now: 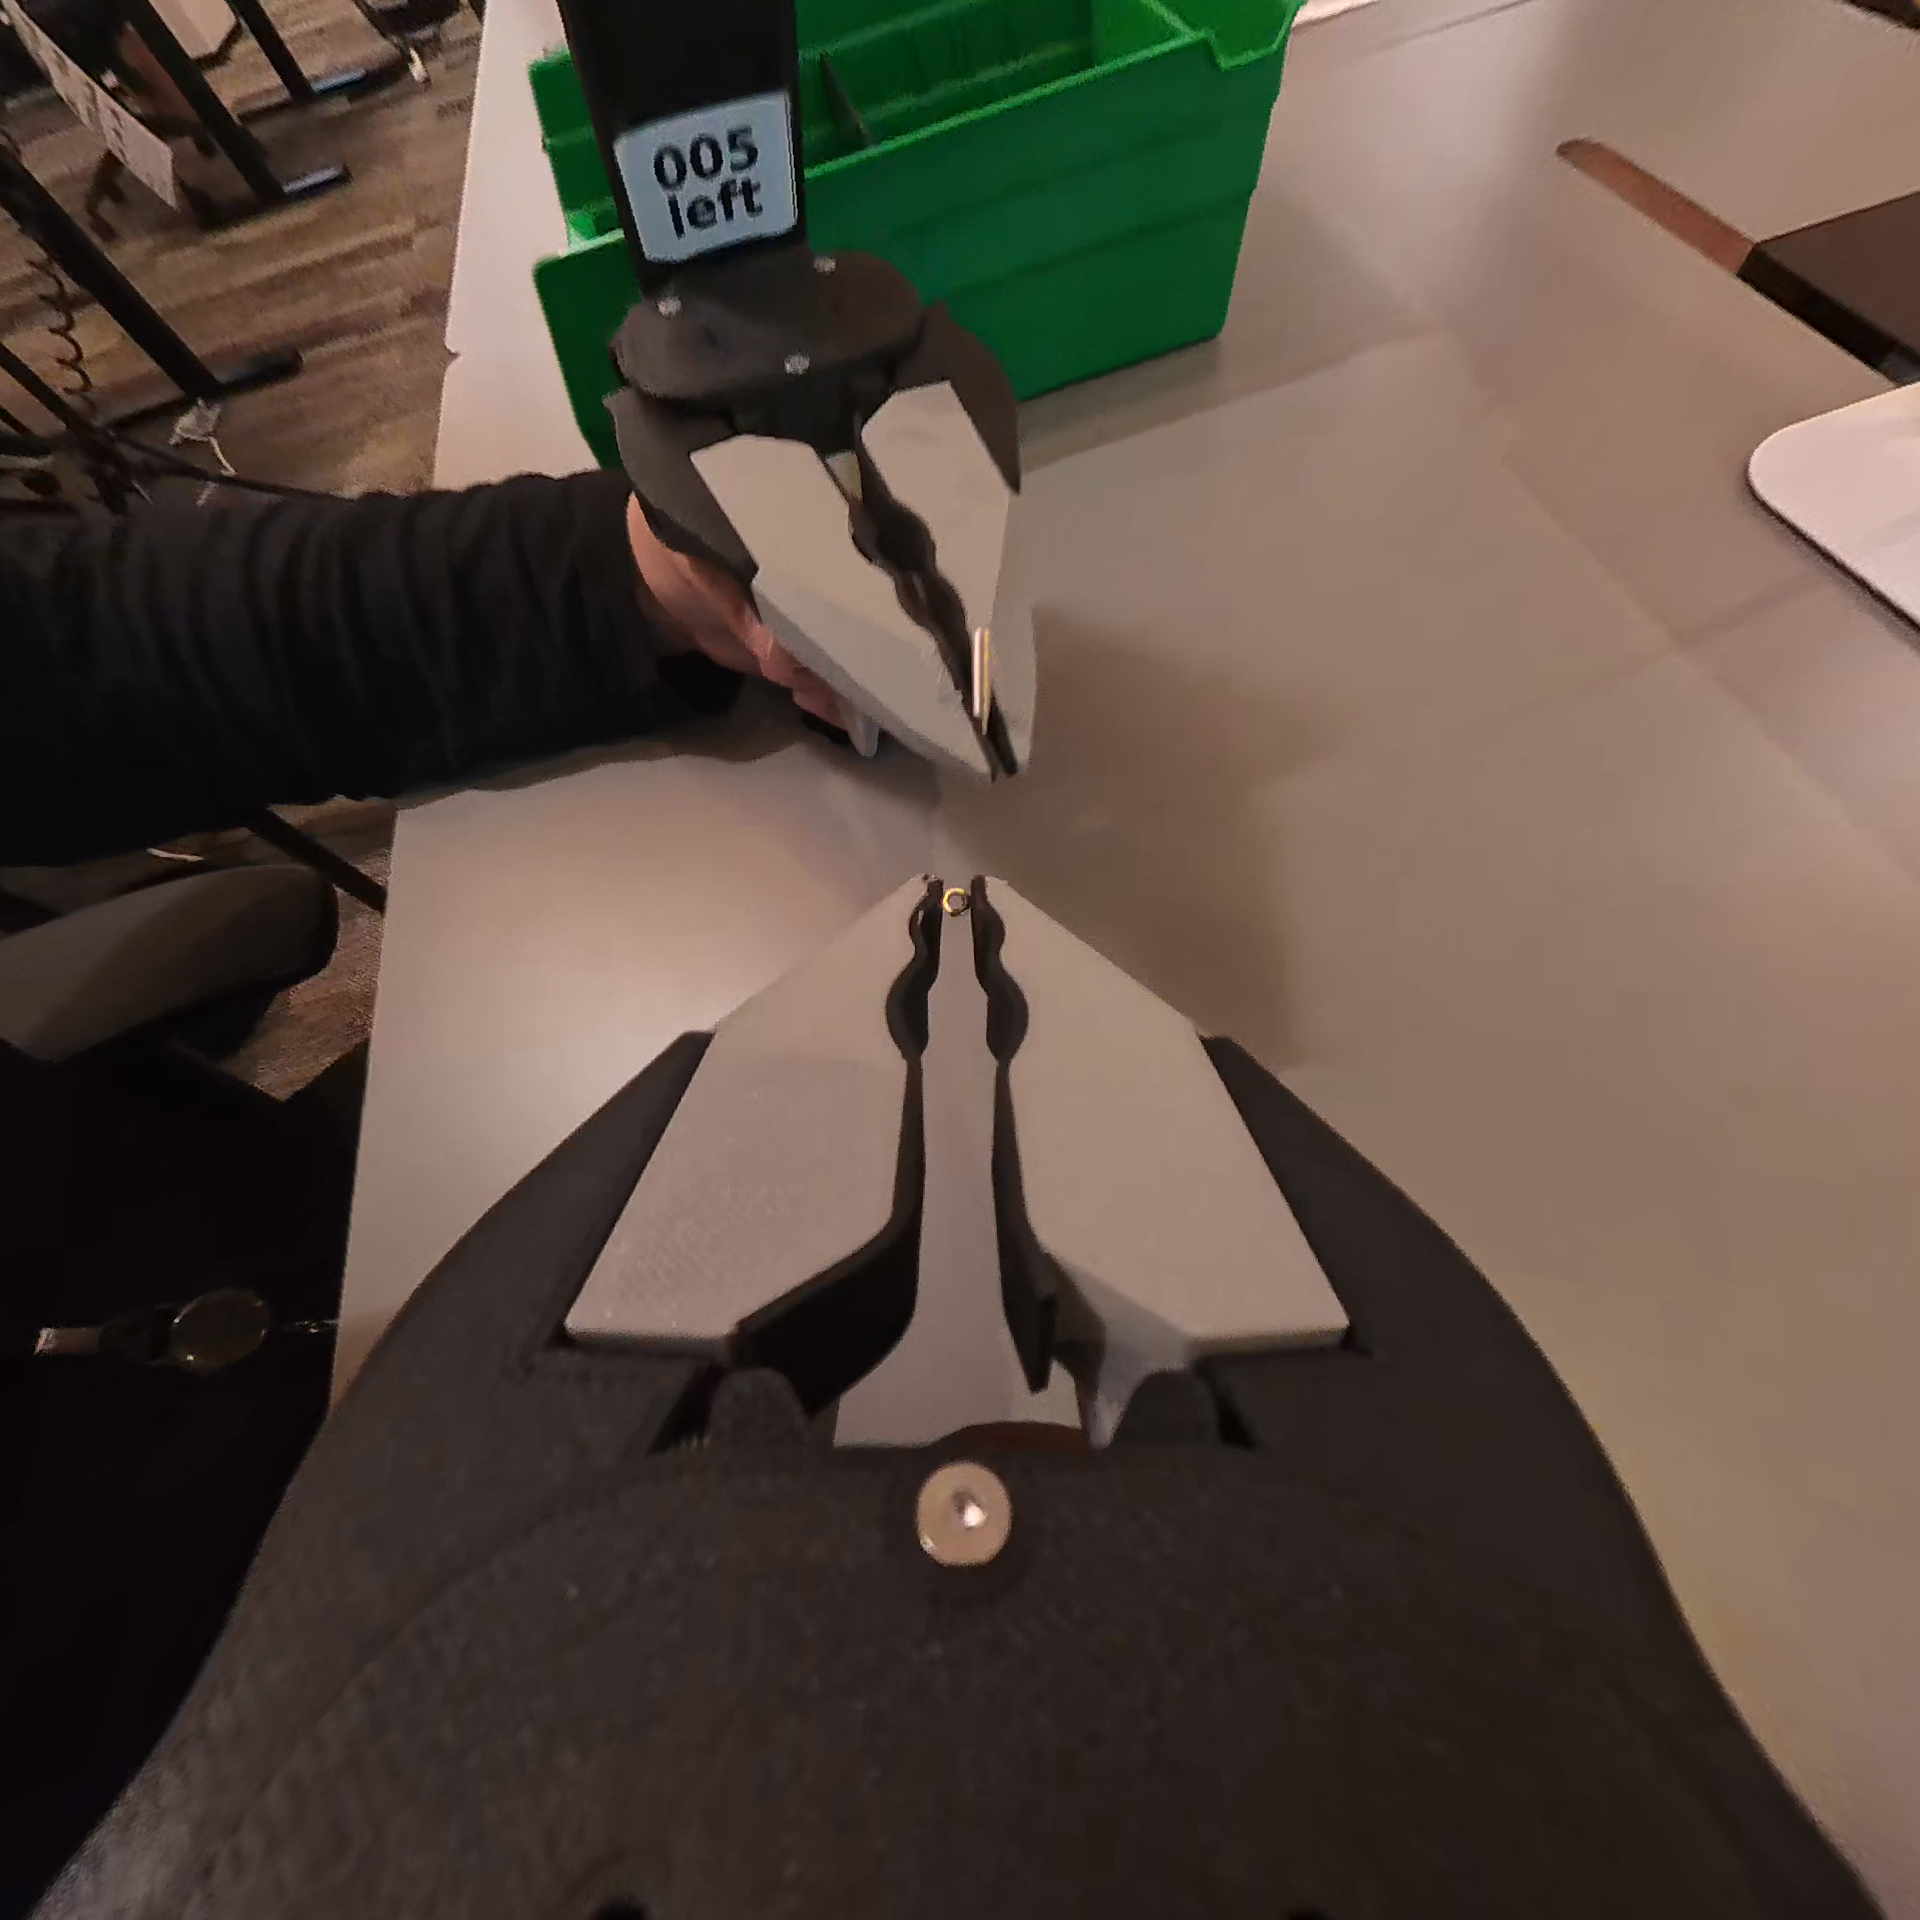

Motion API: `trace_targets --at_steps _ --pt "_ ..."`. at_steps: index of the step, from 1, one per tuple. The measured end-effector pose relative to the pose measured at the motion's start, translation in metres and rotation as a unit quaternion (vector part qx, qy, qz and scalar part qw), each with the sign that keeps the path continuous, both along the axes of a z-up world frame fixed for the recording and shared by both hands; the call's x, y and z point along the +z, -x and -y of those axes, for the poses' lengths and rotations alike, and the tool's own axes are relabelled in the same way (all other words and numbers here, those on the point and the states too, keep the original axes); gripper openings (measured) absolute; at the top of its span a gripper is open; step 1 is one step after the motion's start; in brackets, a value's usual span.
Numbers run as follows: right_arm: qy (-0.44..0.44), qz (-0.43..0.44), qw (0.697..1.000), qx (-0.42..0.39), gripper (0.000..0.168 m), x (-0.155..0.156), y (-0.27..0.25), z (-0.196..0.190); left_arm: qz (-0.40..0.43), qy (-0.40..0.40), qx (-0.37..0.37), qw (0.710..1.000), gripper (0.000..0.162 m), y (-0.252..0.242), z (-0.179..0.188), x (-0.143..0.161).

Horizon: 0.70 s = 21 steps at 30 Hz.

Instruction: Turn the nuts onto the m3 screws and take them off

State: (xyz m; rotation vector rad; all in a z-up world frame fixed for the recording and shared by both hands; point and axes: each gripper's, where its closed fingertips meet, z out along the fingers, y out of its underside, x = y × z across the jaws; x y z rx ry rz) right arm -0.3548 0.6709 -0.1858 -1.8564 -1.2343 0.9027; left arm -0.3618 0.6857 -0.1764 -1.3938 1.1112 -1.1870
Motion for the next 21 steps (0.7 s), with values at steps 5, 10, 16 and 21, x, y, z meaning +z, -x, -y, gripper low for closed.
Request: trace_targets --at_steps 5,10,16,21 --pt "0.004 -0.019 1.0 0.004 0.002 0.022 -0.003 -0.002 -0.006 0.0 -0.03 1.0 0.0 -0.005 0.012 -0.002" --pt "0.018 -0.034 0.999 0.018 0.002 0.041 0.001 0.0 -0.018 -0.01 -0.048 0.999 0.0 -0.01 0.021 -0.004" --pt "0.035 -0.039 0.998 0.03 0.002 0.049 0.009 0.003 -0.012 -0.008 -0.052 0.999 0.0 -0.01 0.023 -0.003" --pt "0.031 -0.027 0.998 0.036 0.002 0.048 0.012 0.003 -0.016 -0.013 -0.056 0.998 0.0 -0.012 0.025 -0.003"
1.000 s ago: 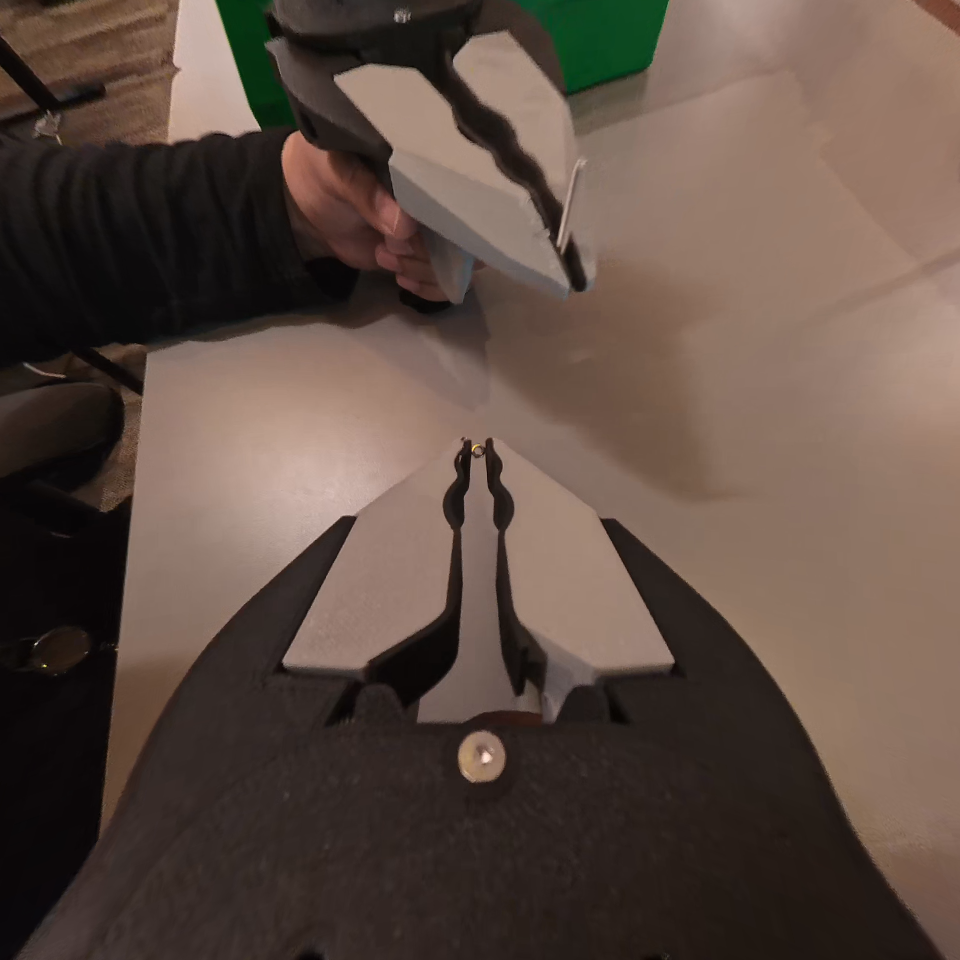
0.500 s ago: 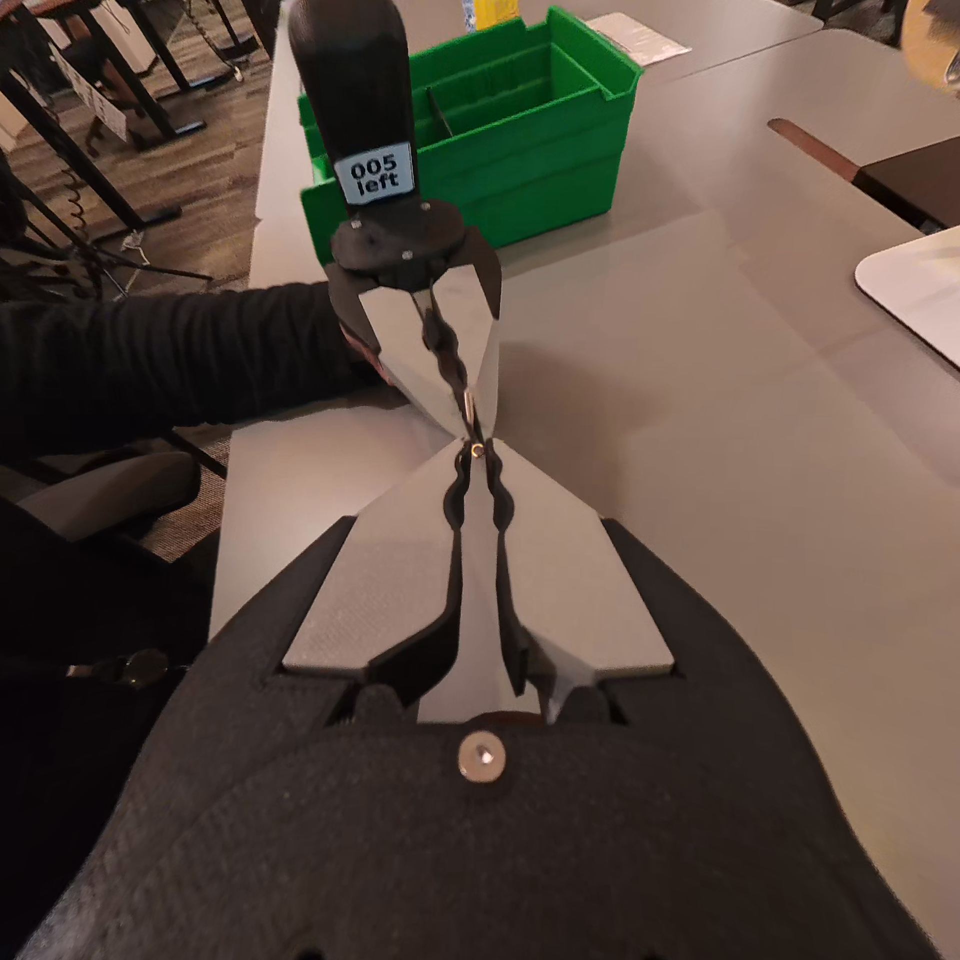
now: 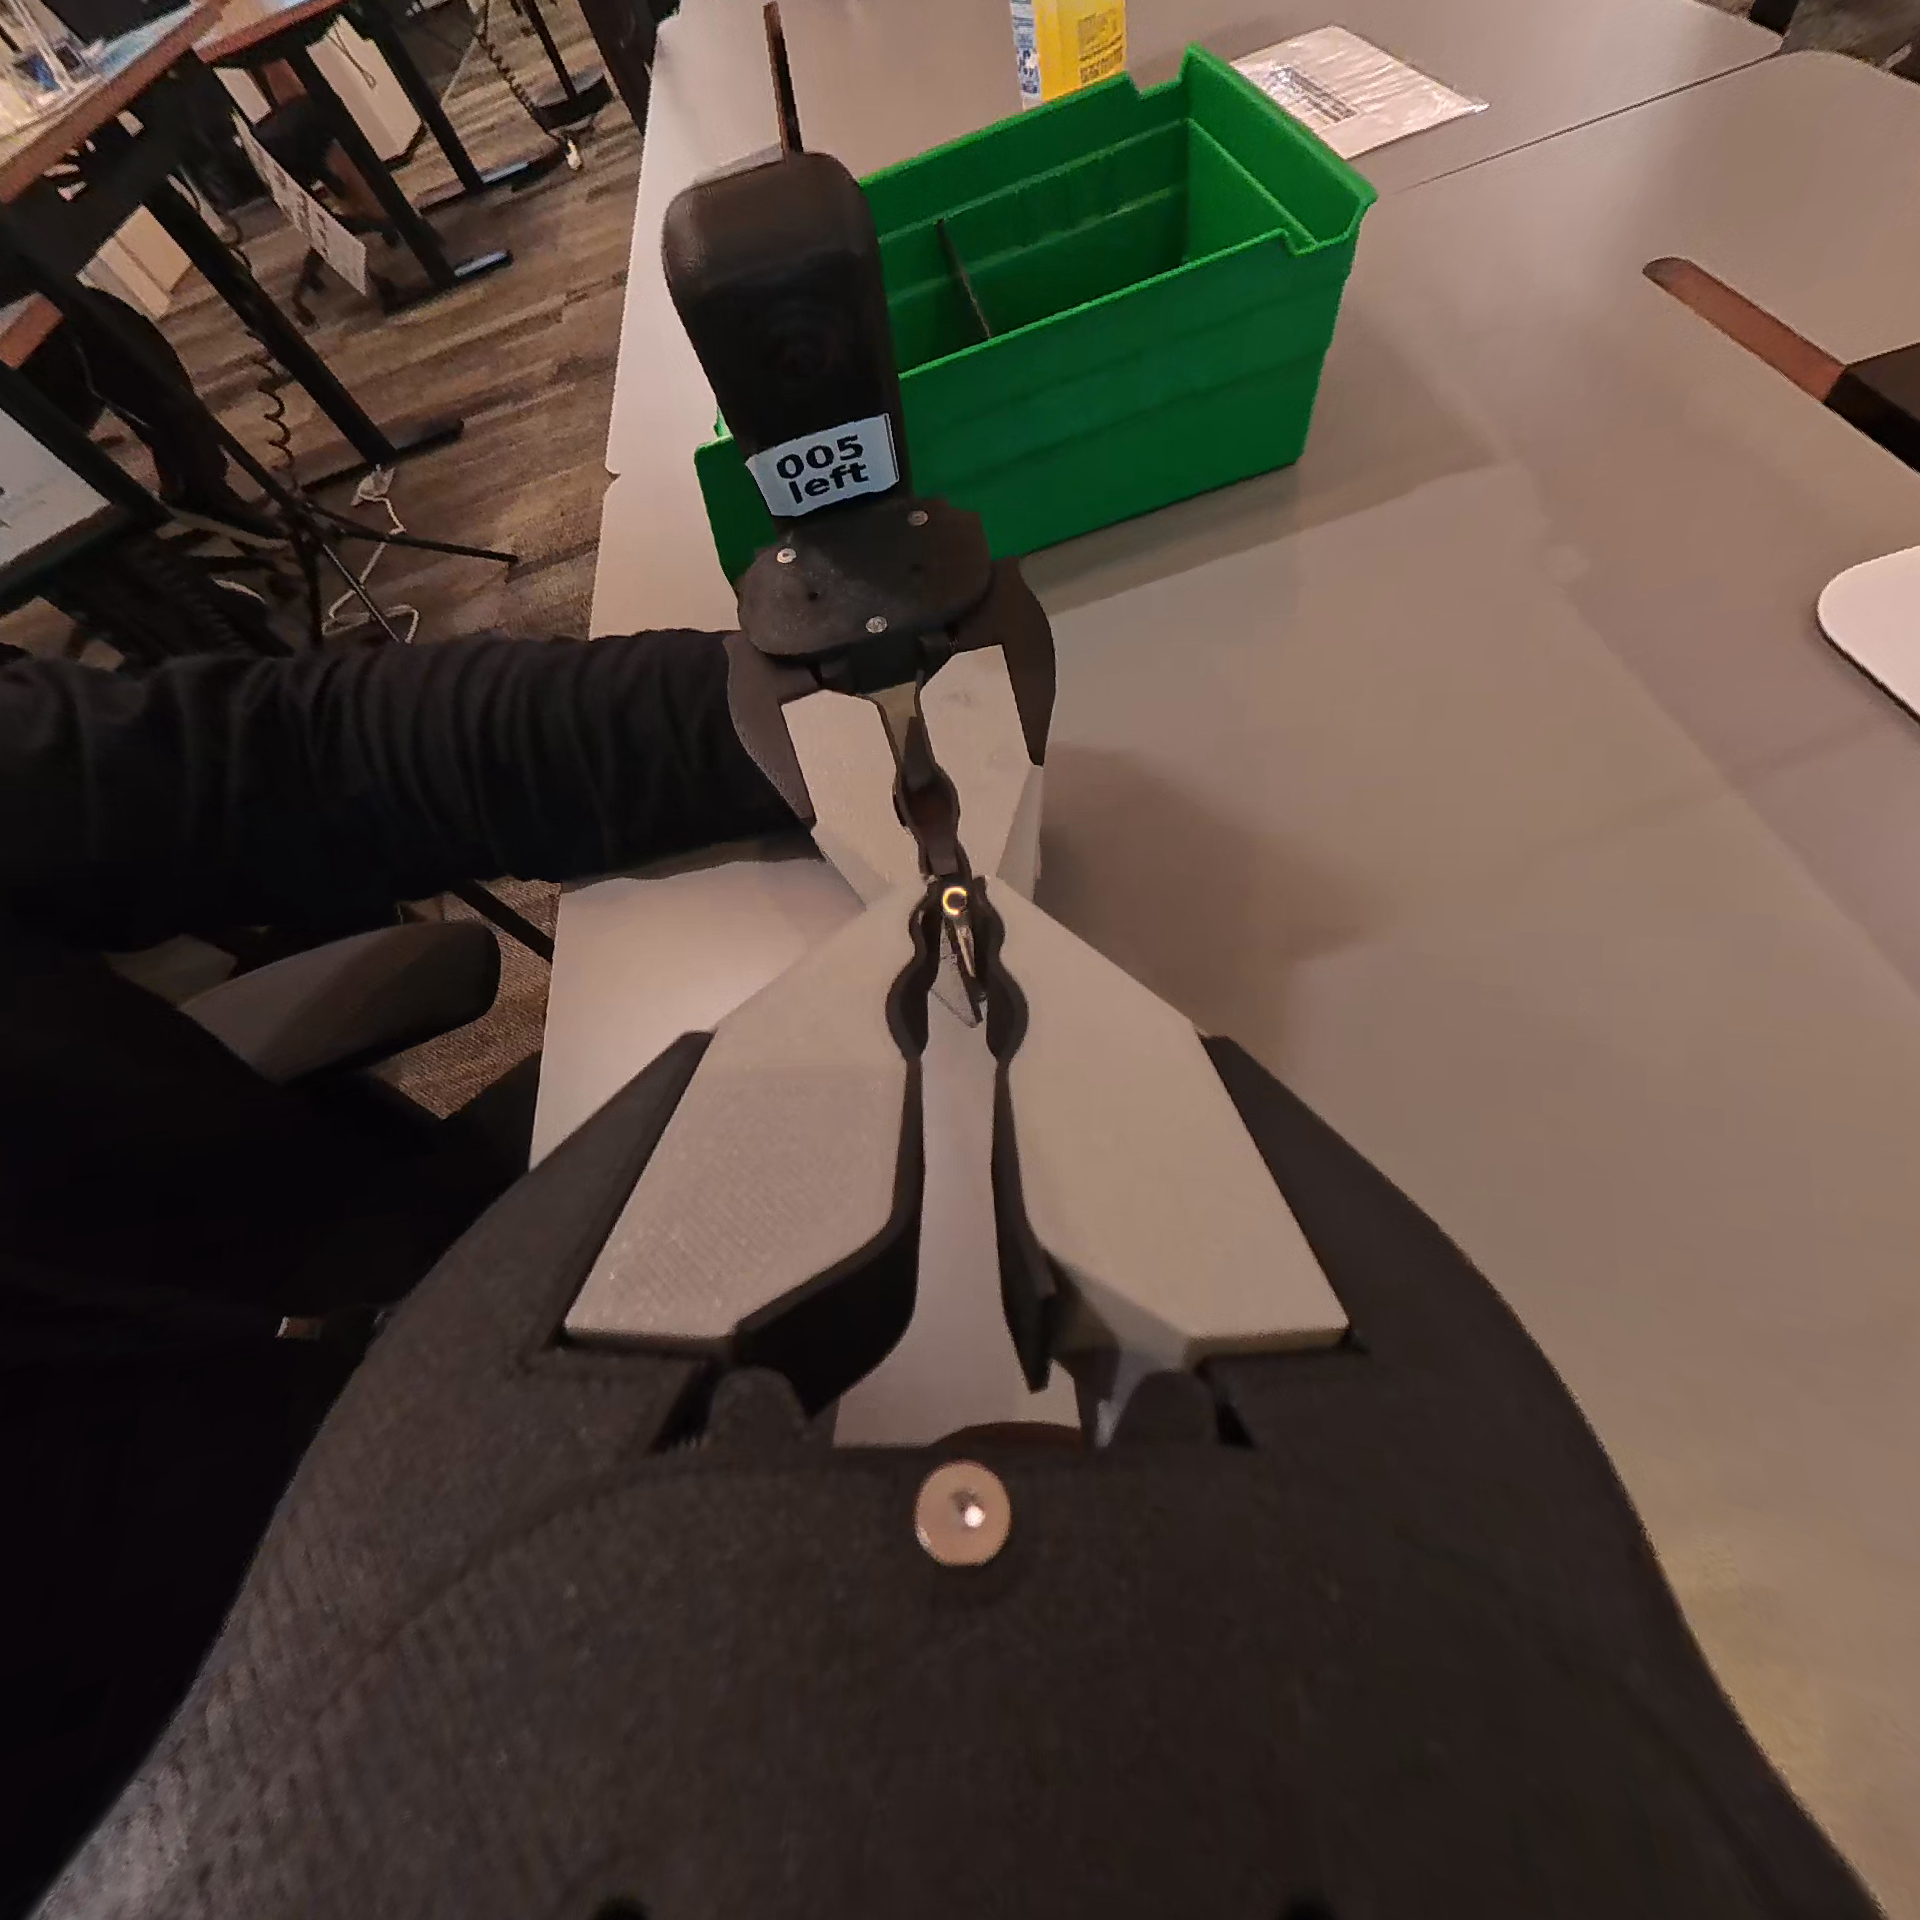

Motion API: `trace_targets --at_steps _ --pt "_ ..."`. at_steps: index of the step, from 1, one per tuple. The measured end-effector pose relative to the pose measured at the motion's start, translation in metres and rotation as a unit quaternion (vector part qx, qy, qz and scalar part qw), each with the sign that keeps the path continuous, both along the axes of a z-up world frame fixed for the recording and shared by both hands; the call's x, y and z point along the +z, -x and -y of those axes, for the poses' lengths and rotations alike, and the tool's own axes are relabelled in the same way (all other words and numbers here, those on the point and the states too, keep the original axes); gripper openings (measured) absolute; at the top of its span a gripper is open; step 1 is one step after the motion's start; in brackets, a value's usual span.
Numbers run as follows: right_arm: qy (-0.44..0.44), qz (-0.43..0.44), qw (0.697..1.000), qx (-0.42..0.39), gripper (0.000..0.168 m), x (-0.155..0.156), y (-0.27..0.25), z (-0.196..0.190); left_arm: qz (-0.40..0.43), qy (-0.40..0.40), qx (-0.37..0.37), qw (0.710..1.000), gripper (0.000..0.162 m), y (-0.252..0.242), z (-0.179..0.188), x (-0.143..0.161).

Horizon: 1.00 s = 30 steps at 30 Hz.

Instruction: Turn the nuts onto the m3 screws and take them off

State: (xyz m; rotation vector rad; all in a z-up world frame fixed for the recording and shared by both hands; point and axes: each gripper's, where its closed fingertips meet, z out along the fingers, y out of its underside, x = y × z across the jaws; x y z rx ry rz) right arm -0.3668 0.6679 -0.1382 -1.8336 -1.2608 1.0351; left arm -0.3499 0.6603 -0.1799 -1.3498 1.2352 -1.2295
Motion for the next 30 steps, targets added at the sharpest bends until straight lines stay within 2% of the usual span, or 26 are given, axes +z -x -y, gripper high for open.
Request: trace_targets --at_steps 13,30 --pt "-0.043 0.073 0.996 0.023 0.002 -0.004 -0.001 -0.001 0.008 -0.008 0.0 1.0 0.0 -0.001 0.0 0.002" --pt "-0.026 0.159 0.986 0.049 0.002 0.004 0.008 0.003 0.06 0.005 -0.001 0.998 0.0 0.0 0.0 0.018"
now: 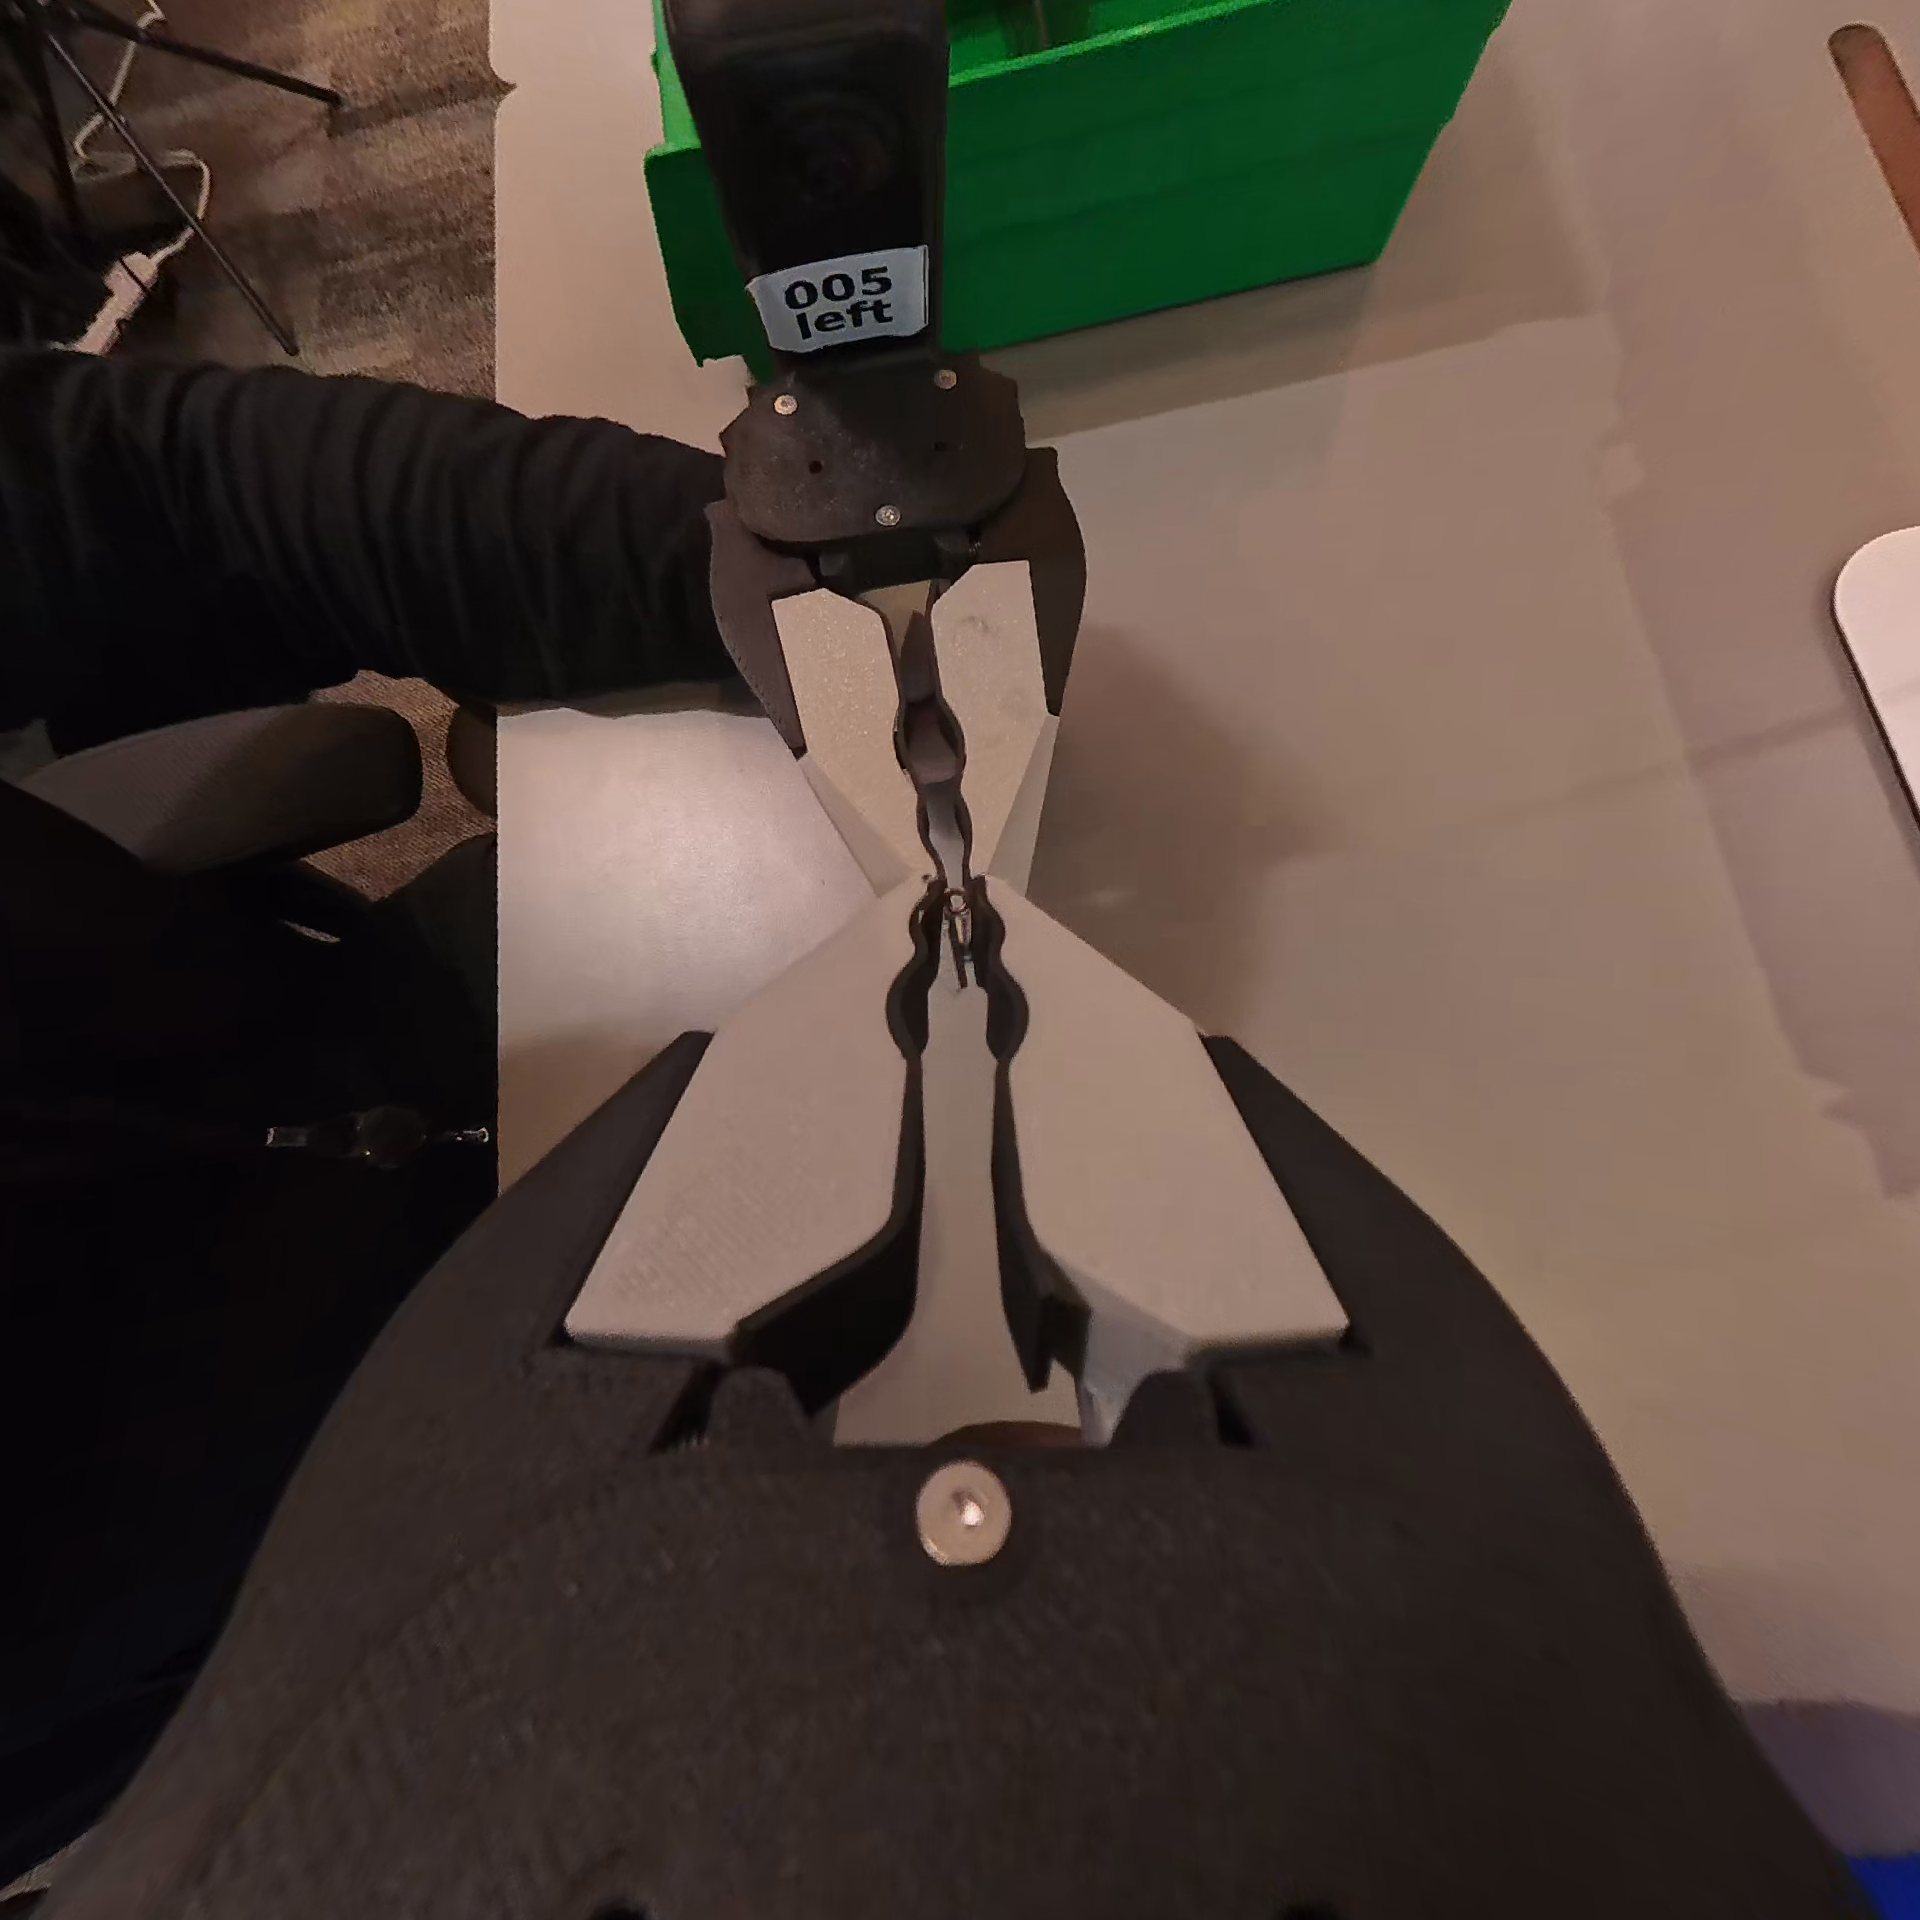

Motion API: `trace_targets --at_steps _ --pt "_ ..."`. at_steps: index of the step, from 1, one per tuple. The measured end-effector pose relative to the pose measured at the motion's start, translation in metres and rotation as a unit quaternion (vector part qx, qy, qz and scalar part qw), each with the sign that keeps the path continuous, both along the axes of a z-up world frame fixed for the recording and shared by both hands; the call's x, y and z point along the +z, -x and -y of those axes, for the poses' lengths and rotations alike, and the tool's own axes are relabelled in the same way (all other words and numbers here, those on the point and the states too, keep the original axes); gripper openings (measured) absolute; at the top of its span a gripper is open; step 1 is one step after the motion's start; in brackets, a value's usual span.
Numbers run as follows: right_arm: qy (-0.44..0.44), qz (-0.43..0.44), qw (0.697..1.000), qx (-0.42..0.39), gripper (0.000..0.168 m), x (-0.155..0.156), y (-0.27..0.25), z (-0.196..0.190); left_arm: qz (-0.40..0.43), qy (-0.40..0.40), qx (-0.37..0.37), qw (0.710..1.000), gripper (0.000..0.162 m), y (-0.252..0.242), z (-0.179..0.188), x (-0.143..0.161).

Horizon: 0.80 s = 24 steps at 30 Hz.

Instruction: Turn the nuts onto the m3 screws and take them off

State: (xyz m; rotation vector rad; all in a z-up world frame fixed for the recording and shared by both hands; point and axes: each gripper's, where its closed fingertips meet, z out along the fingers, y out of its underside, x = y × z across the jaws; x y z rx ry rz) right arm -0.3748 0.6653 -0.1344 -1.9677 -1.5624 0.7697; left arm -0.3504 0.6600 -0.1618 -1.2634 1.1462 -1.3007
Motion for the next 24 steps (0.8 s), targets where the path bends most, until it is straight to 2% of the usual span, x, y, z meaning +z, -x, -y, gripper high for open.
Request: trace_targets --at_steps 24 --pt "0.002 0.034 0.999 0.001 0.003 -0.0069 -0.0047 0.0013 -0.012 0.001 -0.01 1.0 0.0 -0.003 0.0033 -0.0048"
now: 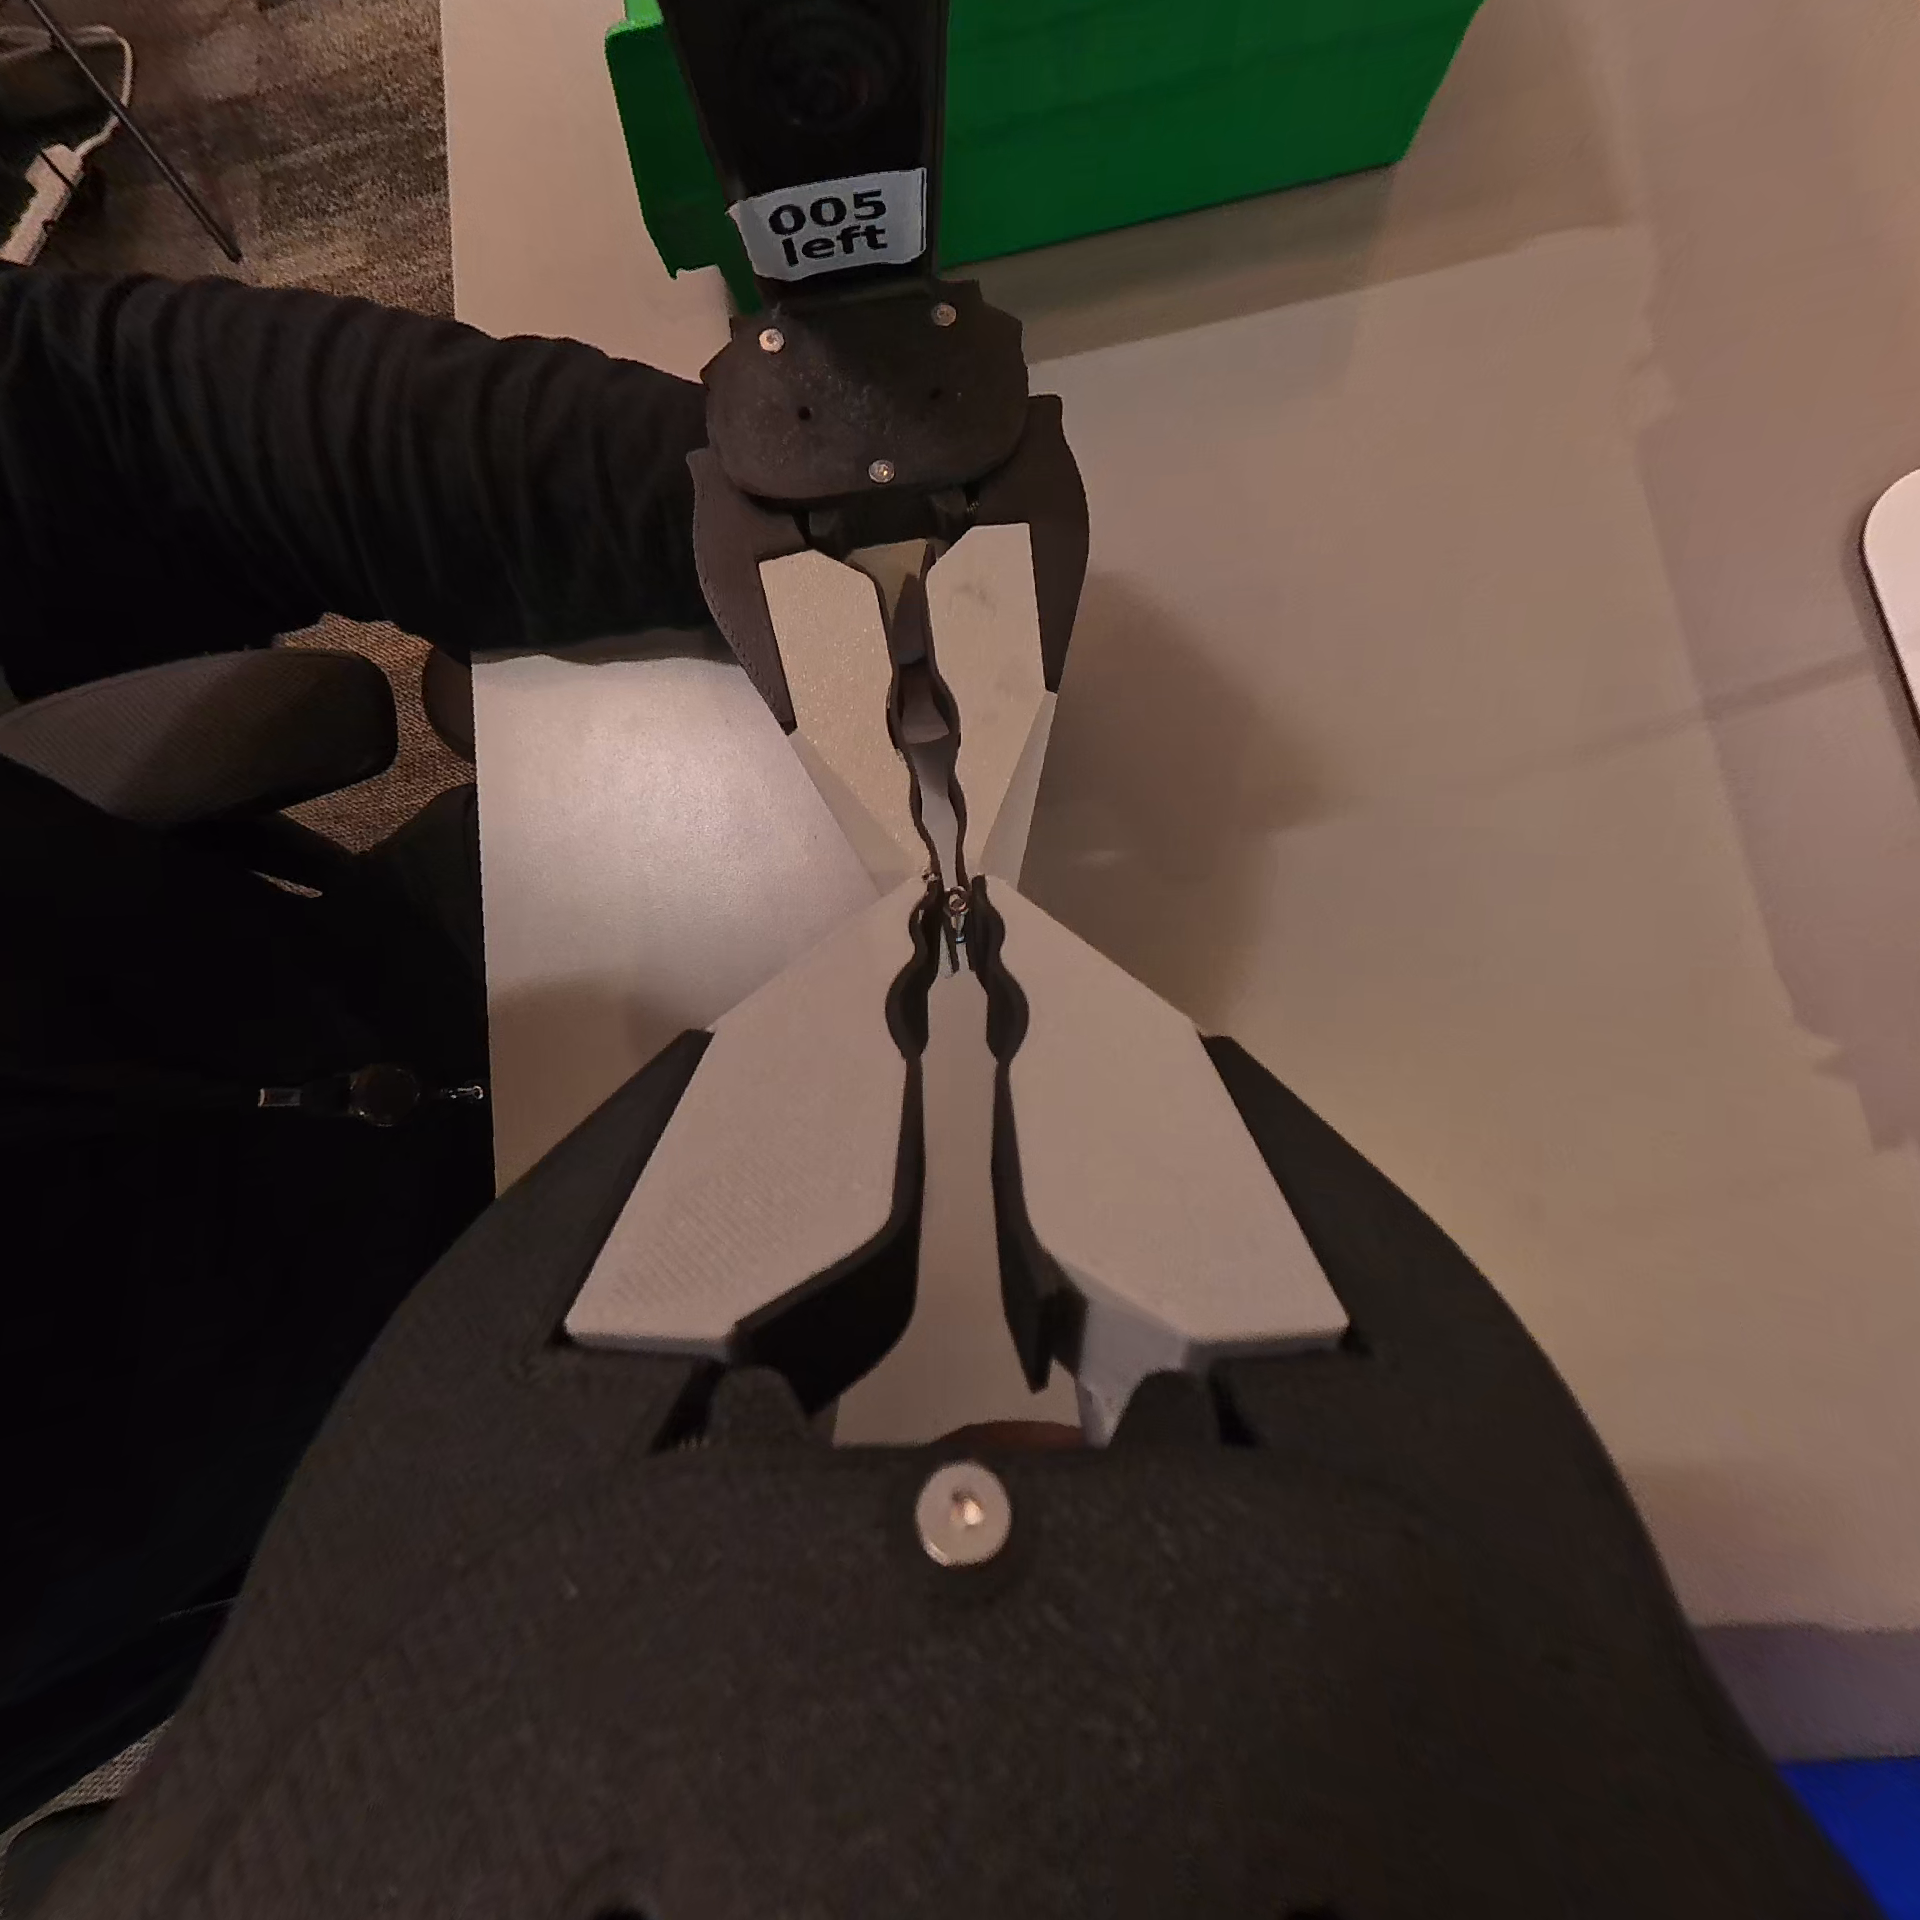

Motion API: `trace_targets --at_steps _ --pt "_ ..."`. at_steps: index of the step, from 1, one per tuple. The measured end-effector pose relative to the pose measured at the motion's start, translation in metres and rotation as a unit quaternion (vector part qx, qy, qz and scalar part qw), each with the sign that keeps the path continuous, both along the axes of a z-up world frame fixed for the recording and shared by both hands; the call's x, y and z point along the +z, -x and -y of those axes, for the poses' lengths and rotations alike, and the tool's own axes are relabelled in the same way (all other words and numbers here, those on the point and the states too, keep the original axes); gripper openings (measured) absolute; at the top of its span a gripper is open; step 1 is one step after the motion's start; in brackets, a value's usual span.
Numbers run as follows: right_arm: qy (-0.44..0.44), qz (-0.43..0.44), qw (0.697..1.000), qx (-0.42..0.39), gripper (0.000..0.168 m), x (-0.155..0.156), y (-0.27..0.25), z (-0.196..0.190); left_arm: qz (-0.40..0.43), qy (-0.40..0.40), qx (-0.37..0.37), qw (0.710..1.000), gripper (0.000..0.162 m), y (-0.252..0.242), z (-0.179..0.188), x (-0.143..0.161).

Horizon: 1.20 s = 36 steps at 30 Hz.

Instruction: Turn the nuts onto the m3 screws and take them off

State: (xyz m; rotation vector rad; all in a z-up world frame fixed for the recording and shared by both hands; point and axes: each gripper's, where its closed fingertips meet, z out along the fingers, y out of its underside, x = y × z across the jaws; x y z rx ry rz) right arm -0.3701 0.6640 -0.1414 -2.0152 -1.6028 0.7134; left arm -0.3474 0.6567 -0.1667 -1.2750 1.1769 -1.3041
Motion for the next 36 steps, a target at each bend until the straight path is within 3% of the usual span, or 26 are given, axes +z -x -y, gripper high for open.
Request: trace_targets --at_steps 36 --pt "0.005 0.007 1.0 0.004 0.003 -0.0051 0.0011 0.0009 -0.003 -0.003 0.001 1.0 0.0 0.0004 0.0001 -0.0005"
